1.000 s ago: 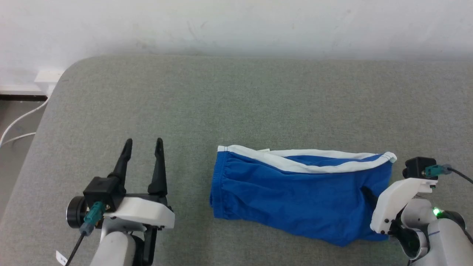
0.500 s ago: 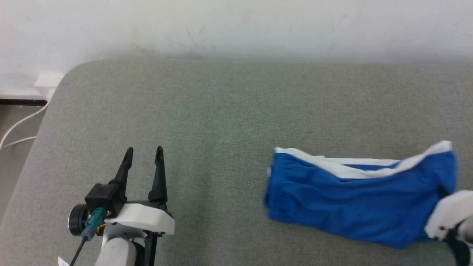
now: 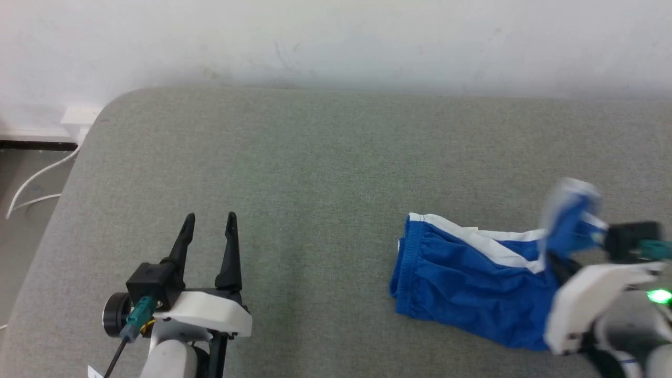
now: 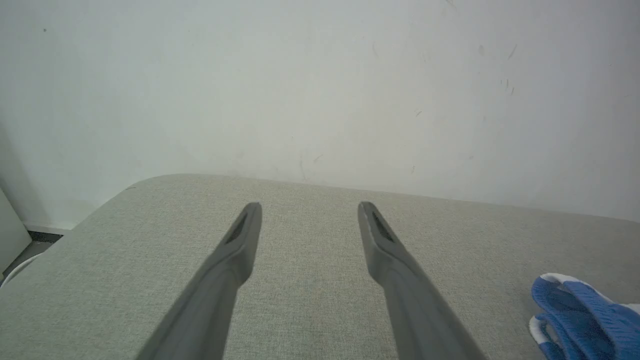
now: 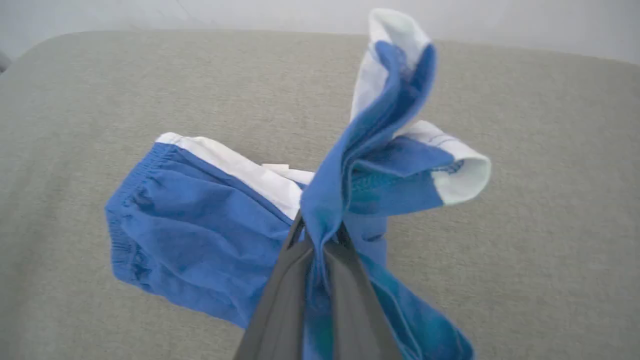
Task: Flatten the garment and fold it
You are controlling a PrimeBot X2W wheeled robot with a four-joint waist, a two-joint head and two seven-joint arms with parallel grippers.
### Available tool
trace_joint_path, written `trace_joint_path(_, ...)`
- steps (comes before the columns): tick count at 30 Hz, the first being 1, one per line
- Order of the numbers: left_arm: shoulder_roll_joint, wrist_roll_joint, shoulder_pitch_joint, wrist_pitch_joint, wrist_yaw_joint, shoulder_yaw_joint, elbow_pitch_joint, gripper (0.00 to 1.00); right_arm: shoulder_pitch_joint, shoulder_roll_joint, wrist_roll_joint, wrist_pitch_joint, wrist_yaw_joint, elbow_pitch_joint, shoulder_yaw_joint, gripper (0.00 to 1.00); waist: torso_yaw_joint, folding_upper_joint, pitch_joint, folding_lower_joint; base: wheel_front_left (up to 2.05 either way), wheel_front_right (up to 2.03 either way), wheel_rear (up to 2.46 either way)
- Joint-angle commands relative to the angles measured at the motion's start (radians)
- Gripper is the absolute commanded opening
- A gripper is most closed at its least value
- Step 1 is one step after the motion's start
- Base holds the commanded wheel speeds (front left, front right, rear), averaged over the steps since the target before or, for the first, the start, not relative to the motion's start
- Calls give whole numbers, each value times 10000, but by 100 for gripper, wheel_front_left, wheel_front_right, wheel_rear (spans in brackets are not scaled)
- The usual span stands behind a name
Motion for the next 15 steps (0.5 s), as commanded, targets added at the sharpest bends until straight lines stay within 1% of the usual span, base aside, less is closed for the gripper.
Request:
trace_joint_path(1, -35, 109, 114, -47, -75, 34, 16, 100, 33, 18, 3, 3, -7, -64, 40, 0, 17, -1, 4, 0, 0, 0, 0)
trace_joint_path(2, -61, 130, 93, -47, -103, 33, 23, 100, -47, 18, -24, 295, -7, -477, 968, 0, 53, -1, 24, 0, 0, 0, 0)
trace_joint_path(3, -61, 130, 93, -47, -103, 33, 23, 100, -47, 18, -24, 295, -7, -477, 968, 0, 53, -1, 24, 0, 0, 0, 0)
trace_joint_path(5, -85, 146, 53, -47, -135, 26, 36, 100, -281, 18, -227, 519, -7, -528, 1806, 0, 105, -1, 71, 0, 0, 0, 0)
trace_joint_path(6, -110, 160, -14, -47, -168, 10, 53, 100, -634, 18, -360, 649, -7, -255, 2518, 0, 176, -1, 134, 0, 0, 0, 0)
trace_joint_path(7, -110, 160, -14, -47, -168, 10, 53, 100, -634, 18, -360, 649, -7, -255, 2518, 0, 176, -1, 134, 0, 0, 0, 0)
trace_joint_path(8, -142, 159, -92, -47, -190, 0, 42, 100, -1012, 18, -495, 724, -7, 245, 3067, 0, 256, -1, 228, 0, 0, 0, 0)
trace_joint_path(9, -142, 159, -92, -47, -190, 0, 42, 100, -1012, 18, -495, 724, -7, 245, 3067, 0, 256, -1, 228, 0, 0, 0, 0)
trace_joint_path(10, -173, 162, -140, -47, -211, -24, 6, 100, -1389, 18, -568, 688, -7, 855, 3451, 0, 342, -1, 326, 0, 0, 0, 0)
trace_joint_path(11, -173, 162, -140, -47, -211, -24, 6, 100, -1389, 18, -568, 688, -7, 855, 3451, 0, 342, -1, 326, 0, 0, 0, 0)
trace_joint_path(12, -202, 163, -173, -47, -224, -51, -22, 100, -1707, 18, -563, 624, -7, 1497, 3720, 0, 419, -1, 434, 0, 0, 0, 0)
trace_joint_path(13, -202, 163, -173, -47, -224, -51, -22, 100, -1707, 18, -563, 624, -7, 1497, 3720, 0, 419, -1, 434, 0, 0, 0, 0)
trace_joint_path(14, -227, 159, -214, -47, -239, -66, -32, 100, -1952, 18, -463, 536, -7, 2132, 3914, 0, 475, -1, 532, 0, 0, 0, 0)
trace_joint_path(15, -227, 159, -214, -47, -239, -66, -32, 100, -1952, 18, -463, 536, -7, 2132, 3914, 0, 475, -1, 532, 0, 0, 0, 0)
